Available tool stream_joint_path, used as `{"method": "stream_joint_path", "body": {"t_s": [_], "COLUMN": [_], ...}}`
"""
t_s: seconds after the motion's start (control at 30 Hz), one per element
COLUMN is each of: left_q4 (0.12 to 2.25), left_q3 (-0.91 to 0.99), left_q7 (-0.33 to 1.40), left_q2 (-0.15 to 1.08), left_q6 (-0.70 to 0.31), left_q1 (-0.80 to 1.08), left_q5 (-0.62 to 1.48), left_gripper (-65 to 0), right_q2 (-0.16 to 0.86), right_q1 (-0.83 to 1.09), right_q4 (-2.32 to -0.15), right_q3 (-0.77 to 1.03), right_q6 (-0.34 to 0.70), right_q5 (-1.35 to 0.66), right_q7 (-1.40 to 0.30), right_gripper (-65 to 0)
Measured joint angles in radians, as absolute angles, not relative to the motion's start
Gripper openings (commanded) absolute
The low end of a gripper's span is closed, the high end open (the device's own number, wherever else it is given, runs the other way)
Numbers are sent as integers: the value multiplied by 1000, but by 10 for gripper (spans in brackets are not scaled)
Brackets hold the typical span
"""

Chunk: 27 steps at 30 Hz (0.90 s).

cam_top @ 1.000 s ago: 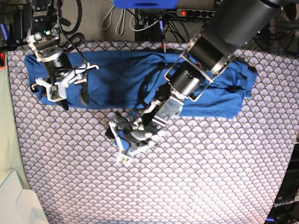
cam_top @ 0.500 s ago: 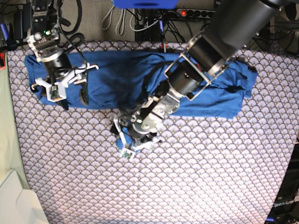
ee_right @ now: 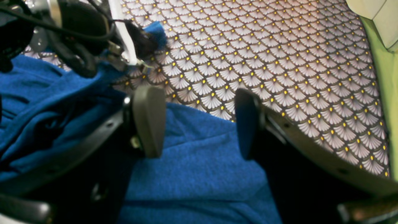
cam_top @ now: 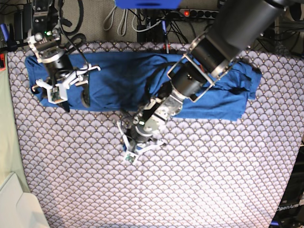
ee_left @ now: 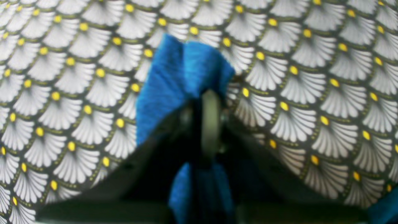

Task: Fold the T-shirt properly
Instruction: 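Lift the sleeve with the left gripper and fold it back onto the shirt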

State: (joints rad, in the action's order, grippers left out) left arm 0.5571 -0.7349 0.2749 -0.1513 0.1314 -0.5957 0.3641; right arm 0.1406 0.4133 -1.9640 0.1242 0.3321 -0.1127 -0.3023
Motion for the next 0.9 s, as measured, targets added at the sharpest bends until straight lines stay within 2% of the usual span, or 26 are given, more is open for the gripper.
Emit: {"method": "stream_joint_path", "body": {"t_s": [0.03,0.1,0.4,0.6,0.8,0.9], "left_q4": [557,557,653,955,1297,1456], "left_q3": [-735,-735,-728,-566,-392,-315], "left_q7": [274,275,344,537,706,773], "left_q2": [-151,-151,-140,-128,76,116], "left_q6": [131,131,144,121,148,142], "left_q1": [-596,-596,-575,-490,-358,-263], "left_q5": [364,364,372,379,365,371], "left_gripper": [-631,-650,-647,-647,-647,-647], "right_q2": [141,141,141,141,142,138], "right_q1": [413,413,408,394,376,366], "right_q4": [-1964,-1964,-1964,-1964,-1964,-1964], "right_q3": [124,124,125,145,174,172], "right_q6": [332,332,332,333,334,335], "right_q5": [-113,-113,-113,-113,-113,-114], "right_q7": [-303,-302,-302,-305,-308,-302], "right_gripper": [-284,-284,-284,-284,-284,-284]}}
